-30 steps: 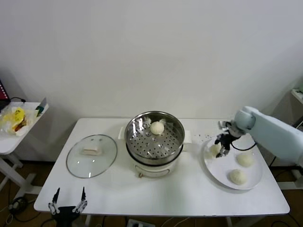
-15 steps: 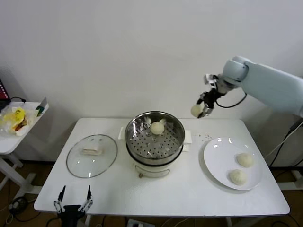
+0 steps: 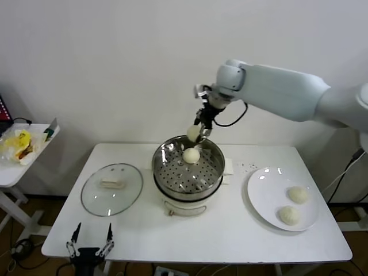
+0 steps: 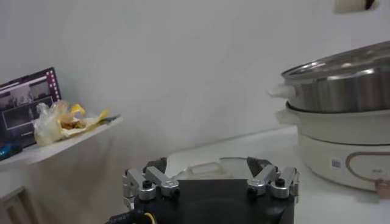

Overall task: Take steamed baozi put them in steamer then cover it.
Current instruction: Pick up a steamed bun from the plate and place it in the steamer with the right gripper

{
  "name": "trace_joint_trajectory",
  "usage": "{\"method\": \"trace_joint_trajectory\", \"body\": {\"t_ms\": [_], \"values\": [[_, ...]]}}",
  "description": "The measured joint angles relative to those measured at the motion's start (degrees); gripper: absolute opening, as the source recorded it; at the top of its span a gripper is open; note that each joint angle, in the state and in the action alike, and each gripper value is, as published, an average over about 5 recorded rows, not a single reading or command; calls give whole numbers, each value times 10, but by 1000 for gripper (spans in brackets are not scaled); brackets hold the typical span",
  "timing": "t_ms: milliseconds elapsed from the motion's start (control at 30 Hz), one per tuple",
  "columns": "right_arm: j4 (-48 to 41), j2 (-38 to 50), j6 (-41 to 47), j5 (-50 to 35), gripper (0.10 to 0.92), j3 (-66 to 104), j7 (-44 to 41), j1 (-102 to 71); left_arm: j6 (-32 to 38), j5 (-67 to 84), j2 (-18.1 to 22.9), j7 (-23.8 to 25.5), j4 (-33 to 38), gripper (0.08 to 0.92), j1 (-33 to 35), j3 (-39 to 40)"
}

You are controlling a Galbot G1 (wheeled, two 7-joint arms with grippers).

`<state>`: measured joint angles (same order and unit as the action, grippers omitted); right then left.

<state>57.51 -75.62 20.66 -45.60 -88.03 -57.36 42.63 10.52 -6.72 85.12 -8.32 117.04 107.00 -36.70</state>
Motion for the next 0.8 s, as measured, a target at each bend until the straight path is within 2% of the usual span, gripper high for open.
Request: {"method": "trace_joint_trajectory", "body": {"t_ms": [333,633,800], "values": [[-23,-71,8,-4,687,-20,13,-46,0,6,-4,5,-2,823,-3,-1],[-43,-100,8,7,688,-27,14,-80,-3,9,-8,7,-6,823,-9,-3],[-51,-105,9,18,755,-27,11,-90,-3,12,-11,7,-11,823,-10,-4]]}}
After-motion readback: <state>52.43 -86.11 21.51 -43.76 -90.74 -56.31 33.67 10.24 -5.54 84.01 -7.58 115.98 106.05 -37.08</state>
